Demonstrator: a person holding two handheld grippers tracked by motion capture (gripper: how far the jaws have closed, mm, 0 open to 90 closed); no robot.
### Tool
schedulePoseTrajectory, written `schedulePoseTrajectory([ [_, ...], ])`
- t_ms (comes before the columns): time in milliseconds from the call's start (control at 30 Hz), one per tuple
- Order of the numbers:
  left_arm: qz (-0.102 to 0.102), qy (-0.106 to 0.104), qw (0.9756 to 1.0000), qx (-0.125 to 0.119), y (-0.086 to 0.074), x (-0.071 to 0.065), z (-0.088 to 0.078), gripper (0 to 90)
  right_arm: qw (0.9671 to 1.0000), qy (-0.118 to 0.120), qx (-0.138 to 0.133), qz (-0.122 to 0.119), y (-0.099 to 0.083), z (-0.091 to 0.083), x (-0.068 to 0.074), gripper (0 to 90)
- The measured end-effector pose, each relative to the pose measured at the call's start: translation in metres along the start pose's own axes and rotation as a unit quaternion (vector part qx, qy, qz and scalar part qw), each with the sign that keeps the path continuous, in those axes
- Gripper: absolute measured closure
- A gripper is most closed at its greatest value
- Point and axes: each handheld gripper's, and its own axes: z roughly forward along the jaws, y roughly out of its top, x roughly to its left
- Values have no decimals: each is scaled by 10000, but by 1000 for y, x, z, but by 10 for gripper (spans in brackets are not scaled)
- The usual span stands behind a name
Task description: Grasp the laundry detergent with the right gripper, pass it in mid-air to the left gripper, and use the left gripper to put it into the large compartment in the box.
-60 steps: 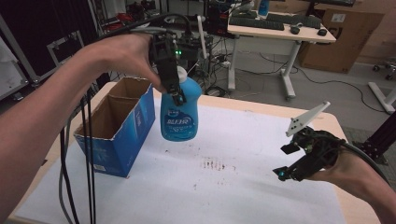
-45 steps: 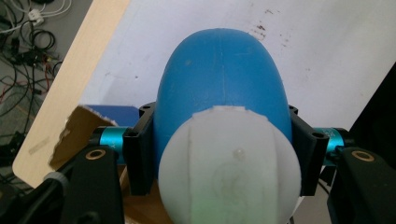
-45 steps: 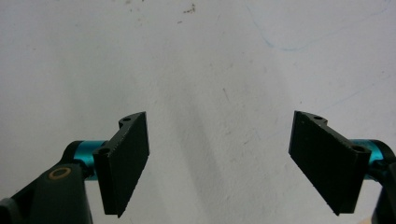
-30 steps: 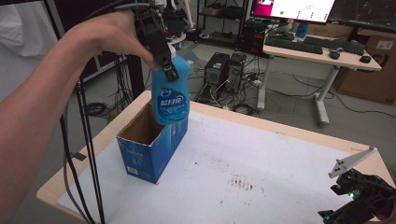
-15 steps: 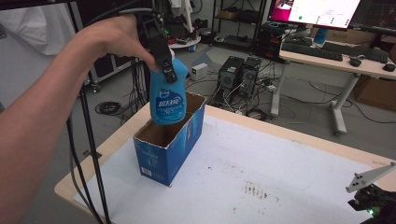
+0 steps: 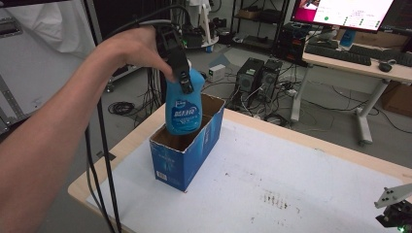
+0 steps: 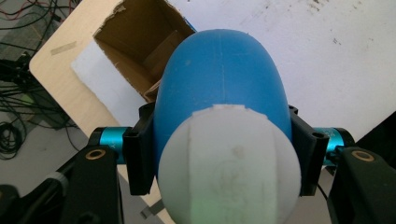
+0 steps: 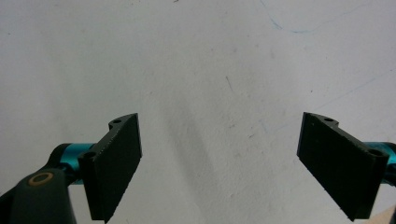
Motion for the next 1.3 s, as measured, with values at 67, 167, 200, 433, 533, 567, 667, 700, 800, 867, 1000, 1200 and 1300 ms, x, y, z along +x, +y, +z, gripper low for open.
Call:
schedulePoseTrajectory([
  [67,36,-14,10000,13,-1,0,4,382,10000,0,0,0,0,0,0,131],
  [167,186,-101,9997,136,-3,1,25,382,10000,5,20,-23,-1,2,2,131],
  [200,216,-130,9996,147,-4,2,29,382,10000,21,24,-26,-2,2,2,131],
  [433,813,-287,9959,259,-8,5,54,382,10000,-21,23,-43,-5,6,3,131],
  [533,989,-338,9941,274,-10,7,65,382,10000,-30,47,-45,-5,7,5,131],
  [567,989,-338,9941,274,-10,7,65,381,10000,-30,47,-45,-5,7,5,131],
  [667,1212,-371,9915,279,-15,8,79,382,9999,-34,74,-76,-6,9,6,131],
  [700,1212,-371,9915,279,-15,8,79,382,9999,-34,74,-76,-6,9,6,131],
  [800,1376,-386,9891,359,-19,8,93,381,9999,-38,108,-69,-7,11,6,132],
  [867,1453,-407,9878,389,-20,8,100,381,9999,-39,121,-57,-7,12,6,131],
  [1000,1617,-444,9847,482,-22,7,115,381,9999,-48,91,-66,-8,14,7,131],
  [1200,1724,-488,9825,513,-26,9,129,381,9998,-50,175,-63,-10,16,8,131],
  [1300,1737,-519,9820,531,-27,9,134,381,9998,-41,154,-92,-9,17,8,131],
])
